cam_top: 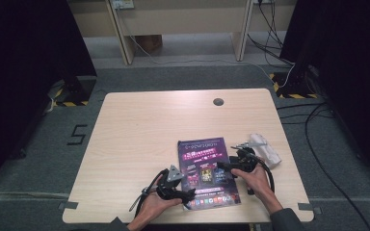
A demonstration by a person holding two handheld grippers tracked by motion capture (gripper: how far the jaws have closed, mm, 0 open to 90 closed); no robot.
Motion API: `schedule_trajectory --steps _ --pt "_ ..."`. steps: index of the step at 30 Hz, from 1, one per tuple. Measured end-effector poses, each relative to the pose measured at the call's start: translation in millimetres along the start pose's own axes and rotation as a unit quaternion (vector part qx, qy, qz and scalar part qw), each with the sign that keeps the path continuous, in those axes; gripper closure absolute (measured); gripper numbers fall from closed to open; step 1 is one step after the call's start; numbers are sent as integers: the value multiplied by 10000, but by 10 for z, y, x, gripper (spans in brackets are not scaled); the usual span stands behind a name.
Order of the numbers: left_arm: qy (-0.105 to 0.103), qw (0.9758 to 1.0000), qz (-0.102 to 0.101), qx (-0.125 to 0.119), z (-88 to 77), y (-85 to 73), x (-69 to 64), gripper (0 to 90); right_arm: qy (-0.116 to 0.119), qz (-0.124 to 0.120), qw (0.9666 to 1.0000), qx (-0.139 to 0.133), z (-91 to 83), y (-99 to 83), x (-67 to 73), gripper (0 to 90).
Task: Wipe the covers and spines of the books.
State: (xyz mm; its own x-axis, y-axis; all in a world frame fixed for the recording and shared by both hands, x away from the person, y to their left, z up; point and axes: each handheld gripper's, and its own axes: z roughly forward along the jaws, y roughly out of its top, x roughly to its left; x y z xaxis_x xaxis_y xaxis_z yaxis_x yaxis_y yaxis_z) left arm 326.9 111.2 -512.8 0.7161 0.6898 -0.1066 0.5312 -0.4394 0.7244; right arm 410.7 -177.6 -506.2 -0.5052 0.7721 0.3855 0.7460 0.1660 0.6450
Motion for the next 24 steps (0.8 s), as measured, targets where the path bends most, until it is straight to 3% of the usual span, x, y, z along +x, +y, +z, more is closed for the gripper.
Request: schedule_trajectory --steps 8,17,19,24 --pt "-109 9999 -14 64 -83 -62 -24 255 -90 -226 9996 116 -21 -54 91 366" --pt "75 9997 -223 49 -58 -43 39 209 -19 -47 10000 -35 27 2 7 420" --pt "68 9997 -206 61 -59 -42 39 211 -18 -52 10000 -59 32 1 2 421" --pt "40 9998 -187 57 -60 -45 15 231 129 200 9996 -160 36 -18 -18 439"
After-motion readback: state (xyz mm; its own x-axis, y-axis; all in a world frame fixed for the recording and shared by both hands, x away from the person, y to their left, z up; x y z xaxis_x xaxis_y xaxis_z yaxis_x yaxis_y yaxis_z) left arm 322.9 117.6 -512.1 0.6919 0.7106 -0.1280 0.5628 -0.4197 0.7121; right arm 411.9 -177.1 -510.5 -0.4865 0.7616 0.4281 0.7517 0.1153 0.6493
